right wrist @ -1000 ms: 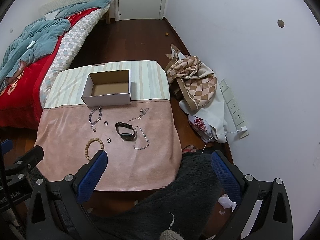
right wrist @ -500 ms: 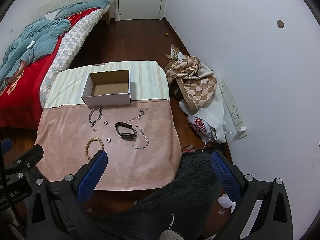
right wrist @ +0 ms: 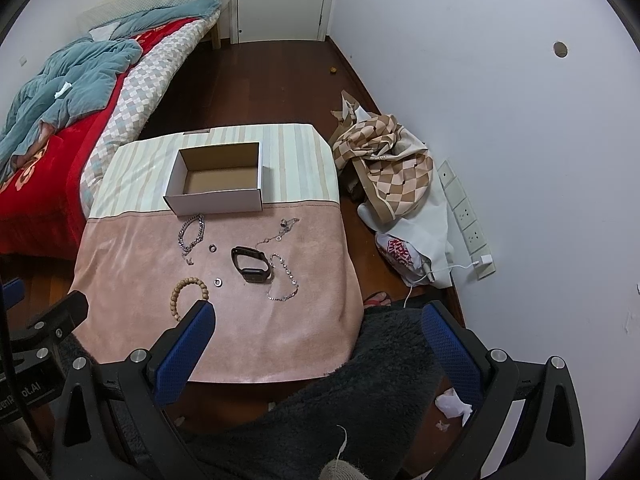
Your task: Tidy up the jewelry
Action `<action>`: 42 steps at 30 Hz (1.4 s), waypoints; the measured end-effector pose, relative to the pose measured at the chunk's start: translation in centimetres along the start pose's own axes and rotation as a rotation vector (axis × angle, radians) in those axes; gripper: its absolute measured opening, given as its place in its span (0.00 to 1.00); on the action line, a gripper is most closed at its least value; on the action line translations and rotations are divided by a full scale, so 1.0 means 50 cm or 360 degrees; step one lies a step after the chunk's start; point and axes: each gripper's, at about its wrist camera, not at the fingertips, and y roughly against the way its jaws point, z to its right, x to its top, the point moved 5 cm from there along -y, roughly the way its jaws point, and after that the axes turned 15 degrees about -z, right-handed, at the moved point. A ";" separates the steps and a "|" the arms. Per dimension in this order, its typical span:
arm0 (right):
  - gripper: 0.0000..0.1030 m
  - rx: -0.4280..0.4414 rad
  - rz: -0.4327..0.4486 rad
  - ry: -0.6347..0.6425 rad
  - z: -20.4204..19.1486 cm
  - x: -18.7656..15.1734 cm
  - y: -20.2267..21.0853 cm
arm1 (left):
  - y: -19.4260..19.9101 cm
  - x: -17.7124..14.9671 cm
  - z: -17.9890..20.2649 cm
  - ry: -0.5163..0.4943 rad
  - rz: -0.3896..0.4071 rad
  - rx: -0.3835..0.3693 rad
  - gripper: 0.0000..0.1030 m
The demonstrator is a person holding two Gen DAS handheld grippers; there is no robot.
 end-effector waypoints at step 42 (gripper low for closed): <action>0.78 0.0341 -0.0444 -0.0051 -0.079 0.136 -0.555 | -0.526 0.070 -0.080 0.0072 -0.0553 0.0118 0.92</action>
